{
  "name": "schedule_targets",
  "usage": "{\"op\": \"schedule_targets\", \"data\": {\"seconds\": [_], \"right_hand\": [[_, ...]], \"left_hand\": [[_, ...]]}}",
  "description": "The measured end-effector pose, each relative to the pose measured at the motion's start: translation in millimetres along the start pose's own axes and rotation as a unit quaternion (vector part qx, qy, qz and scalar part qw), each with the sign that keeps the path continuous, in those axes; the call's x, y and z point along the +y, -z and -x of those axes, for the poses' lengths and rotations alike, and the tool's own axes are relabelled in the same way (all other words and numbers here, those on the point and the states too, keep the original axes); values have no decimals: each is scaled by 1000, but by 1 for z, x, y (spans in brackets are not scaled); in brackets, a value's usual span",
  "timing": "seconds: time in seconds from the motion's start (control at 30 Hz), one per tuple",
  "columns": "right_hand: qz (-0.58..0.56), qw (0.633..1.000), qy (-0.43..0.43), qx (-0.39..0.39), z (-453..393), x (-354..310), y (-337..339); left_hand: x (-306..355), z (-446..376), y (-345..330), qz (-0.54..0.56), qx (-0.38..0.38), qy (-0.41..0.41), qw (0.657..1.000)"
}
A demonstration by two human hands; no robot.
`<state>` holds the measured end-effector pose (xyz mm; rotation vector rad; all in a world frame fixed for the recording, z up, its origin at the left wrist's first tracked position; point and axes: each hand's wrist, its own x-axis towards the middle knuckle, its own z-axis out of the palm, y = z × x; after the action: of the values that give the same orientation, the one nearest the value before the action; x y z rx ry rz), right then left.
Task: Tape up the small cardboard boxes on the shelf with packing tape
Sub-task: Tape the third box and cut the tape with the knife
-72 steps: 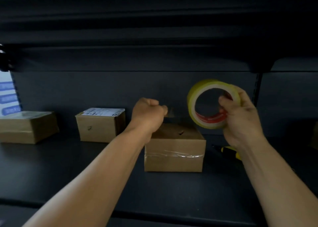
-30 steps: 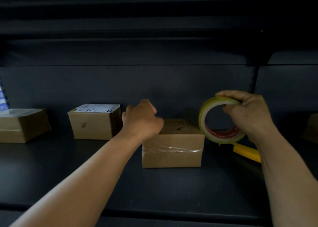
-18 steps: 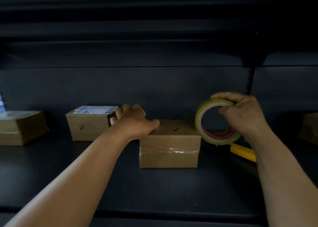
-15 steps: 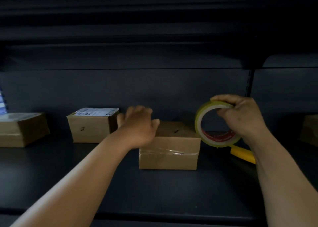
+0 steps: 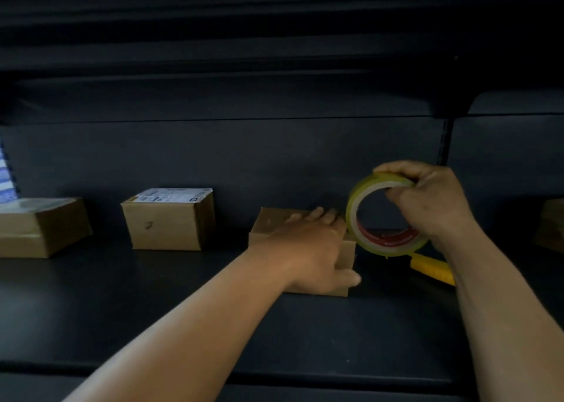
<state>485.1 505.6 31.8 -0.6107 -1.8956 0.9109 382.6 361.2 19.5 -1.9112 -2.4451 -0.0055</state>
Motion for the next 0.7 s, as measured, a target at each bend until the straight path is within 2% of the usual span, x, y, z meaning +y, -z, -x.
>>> {"op": "schedule_targets", "data": {"seconds": [0.1, 0.27, 0.37, 0.47, 0.57, 0.7], "right_hand": [[-3, 1000, -2, -7, 0, 3, -1], [-14, 1000, -9, -5, -2, 8, -2], [-17, 1000, -9, -11, -2, 8, -3], [-15, 1000, -5, -14, -3, 8, -3], [-14, 1000, -3, -13, -2, 6, -3], [-26, 1000, -3, -8, 2, 8, -3]], "left_hand": [[-13, 0, 5, 0, -36, 27, 999], [-44, 4, 12, 5, -96, 133, 987], [-52, 2, 17, -33, -122, 175, 976], [-42, -6, 19, -49, -98, 130, 985], [-28, -20, 18, -2, -75, 62, 995], [-30, -30, 13, 52, -54, 38, 996]]}}
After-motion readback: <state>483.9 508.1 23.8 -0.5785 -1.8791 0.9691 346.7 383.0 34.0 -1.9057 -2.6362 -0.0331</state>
